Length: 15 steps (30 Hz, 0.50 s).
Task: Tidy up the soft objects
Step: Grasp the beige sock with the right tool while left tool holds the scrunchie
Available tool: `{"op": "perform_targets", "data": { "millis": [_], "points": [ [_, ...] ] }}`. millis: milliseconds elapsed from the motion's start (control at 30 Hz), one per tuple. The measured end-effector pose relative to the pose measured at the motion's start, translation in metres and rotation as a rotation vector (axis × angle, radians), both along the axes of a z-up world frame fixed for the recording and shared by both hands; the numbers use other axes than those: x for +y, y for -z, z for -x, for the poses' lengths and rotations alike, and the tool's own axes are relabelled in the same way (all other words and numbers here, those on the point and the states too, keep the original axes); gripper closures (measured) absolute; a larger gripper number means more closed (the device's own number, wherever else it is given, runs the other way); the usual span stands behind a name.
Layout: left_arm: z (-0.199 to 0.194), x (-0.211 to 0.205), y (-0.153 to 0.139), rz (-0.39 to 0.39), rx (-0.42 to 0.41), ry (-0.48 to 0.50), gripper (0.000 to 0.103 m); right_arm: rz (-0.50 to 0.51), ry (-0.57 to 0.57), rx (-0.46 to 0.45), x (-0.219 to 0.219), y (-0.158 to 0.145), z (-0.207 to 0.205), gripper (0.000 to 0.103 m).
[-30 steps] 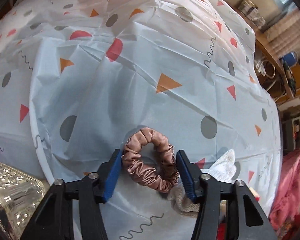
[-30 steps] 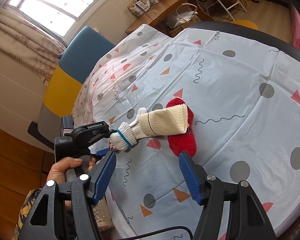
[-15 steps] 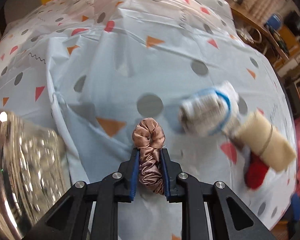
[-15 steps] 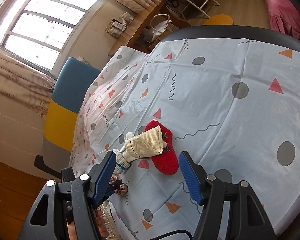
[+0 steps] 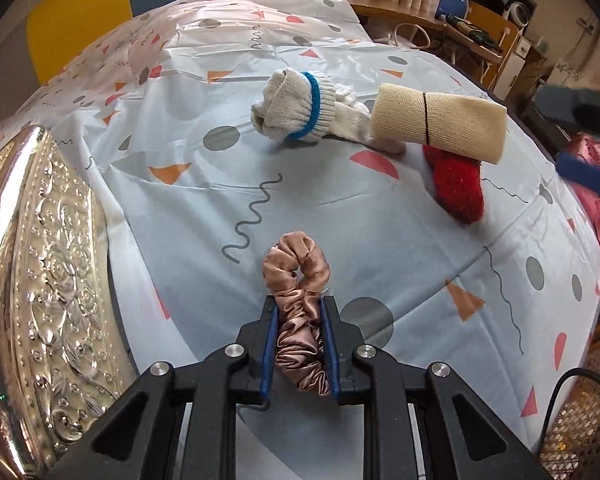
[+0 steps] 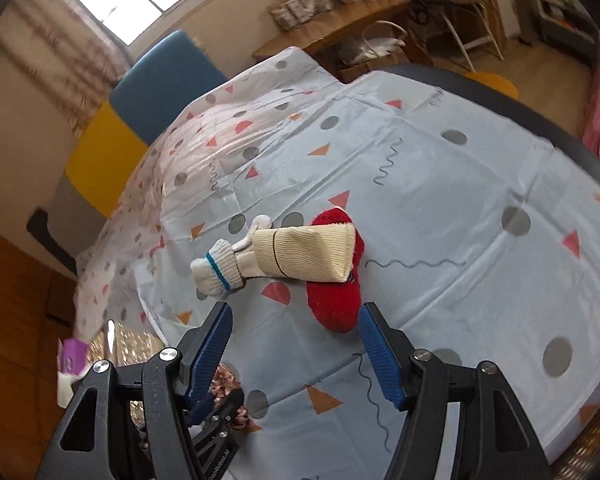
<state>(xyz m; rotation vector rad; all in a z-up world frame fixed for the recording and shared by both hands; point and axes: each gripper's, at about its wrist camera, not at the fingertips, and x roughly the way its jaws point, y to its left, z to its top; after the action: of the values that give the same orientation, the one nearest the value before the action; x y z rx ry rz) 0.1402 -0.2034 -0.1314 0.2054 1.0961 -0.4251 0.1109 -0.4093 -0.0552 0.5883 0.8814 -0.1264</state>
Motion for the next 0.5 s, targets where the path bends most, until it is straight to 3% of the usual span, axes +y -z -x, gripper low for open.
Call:
{"op": "perform_targets", "data": {
  "millis": [133,267,367,500],
  "points": [
    [-0.004,0.000,0.001,0.012,-0.011,0.001,0.082,0.440,-0.275,0.017,0.037,-0.020,-0.030,0.037],
    [-0.005,-0.009,0.001,0.018,-0.021,0.000,0.082,0.773,-0.531,0.150,0.068,-0.001,-0.063,0.036],
    [-0.003,-0.008,0.002,0.027,-0.034,0.001,0.082,0.915,-0.636,0.248,0.079,0.026,-0.082,0.036],
    [0.006,-0.007,0.001,0.031,-0.047,0.005,0.082,0.993,-0.652,0.324,0.079,0.052,-0.100,0.039]
  ]
}}
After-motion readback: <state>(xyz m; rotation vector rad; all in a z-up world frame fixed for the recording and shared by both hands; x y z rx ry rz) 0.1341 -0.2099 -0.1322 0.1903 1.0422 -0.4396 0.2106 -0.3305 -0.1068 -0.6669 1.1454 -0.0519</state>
